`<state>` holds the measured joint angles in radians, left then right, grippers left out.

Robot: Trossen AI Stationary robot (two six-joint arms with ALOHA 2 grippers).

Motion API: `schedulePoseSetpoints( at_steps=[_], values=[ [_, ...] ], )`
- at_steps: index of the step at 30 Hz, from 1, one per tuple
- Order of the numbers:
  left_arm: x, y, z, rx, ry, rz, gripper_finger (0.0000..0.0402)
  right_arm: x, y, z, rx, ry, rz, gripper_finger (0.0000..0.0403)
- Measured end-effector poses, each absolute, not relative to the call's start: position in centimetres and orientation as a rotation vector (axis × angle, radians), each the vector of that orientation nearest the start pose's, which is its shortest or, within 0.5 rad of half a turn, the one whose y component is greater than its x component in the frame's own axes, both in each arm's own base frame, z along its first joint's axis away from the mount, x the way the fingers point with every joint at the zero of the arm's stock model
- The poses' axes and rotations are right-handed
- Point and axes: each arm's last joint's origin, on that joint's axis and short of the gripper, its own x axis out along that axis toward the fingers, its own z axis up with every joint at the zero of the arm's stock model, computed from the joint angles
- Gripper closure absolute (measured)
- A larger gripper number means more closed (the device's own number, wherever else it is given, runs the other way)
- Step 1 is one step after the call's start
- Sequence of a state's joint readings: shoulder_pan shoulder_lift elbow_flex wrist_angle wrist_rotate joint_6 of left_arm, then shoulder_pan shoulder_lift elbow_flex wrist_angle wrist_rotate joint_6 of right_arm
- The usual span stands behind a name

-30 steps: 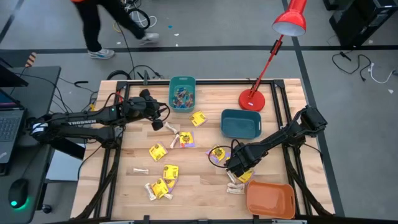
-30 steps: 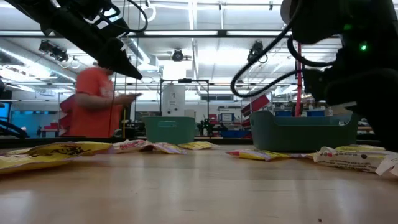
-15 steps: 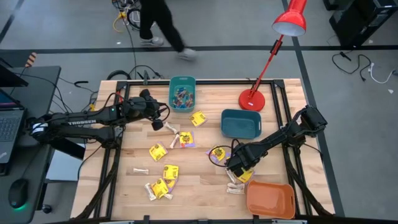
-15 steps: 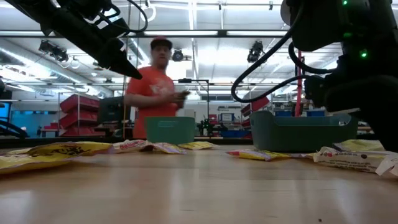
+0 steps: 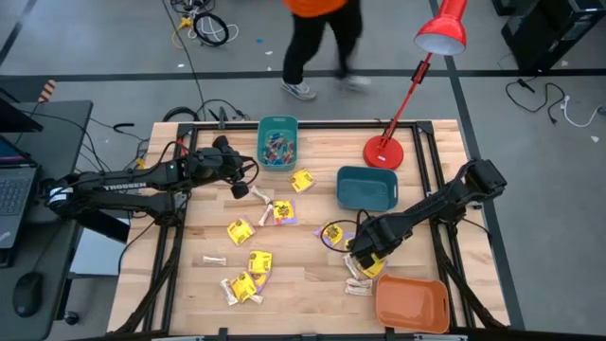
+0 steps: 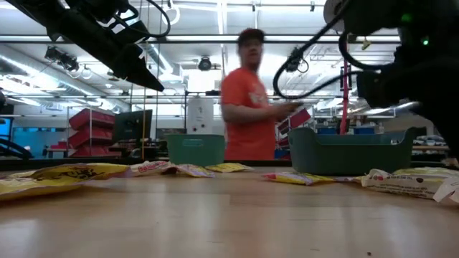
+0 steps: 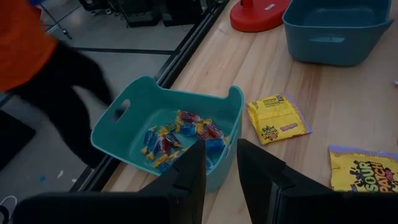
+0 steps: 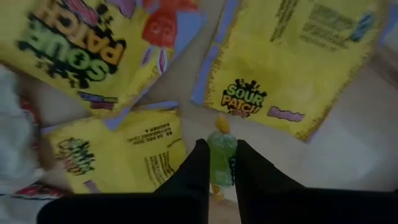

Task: Sort candy
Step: Put the green candy into the green bin

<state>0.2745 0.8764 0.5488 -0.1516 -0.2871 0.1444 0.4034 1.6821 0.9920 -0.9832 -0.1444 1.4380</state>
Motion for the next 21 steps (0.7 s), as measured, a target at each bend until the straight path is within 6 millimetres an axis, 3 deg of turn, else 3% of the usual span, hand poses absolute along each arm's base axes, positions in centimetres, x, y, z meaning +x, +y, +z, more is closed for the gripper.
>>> schedulePoseSetpoints(
  at_steps=[6,12,16,21],
  values=[
    [17.8,5.9,24.0,0.139,0.523,0.516,0.0308,23.9,10.3,18.5,0.852,1.448,-0.806,0.0371],
    [17.8,5.8,24.0,0.119,0.517,0.512,0.0308,24.8,9.1,22.9,0.76,1.11,-0.741,0.0371],
    [17.9,5.9,24.2,0.122,0.503,0.512,0.0308,26.6,6.9,25.0,0.645,0.891,-0.657,0.0372],
    [17.9,5.9,24.4,0.123,0.481,0.514,0.0308,29.6,2.6,26.5,0.493,0.7,-0.538,0.0373]
  ],
)
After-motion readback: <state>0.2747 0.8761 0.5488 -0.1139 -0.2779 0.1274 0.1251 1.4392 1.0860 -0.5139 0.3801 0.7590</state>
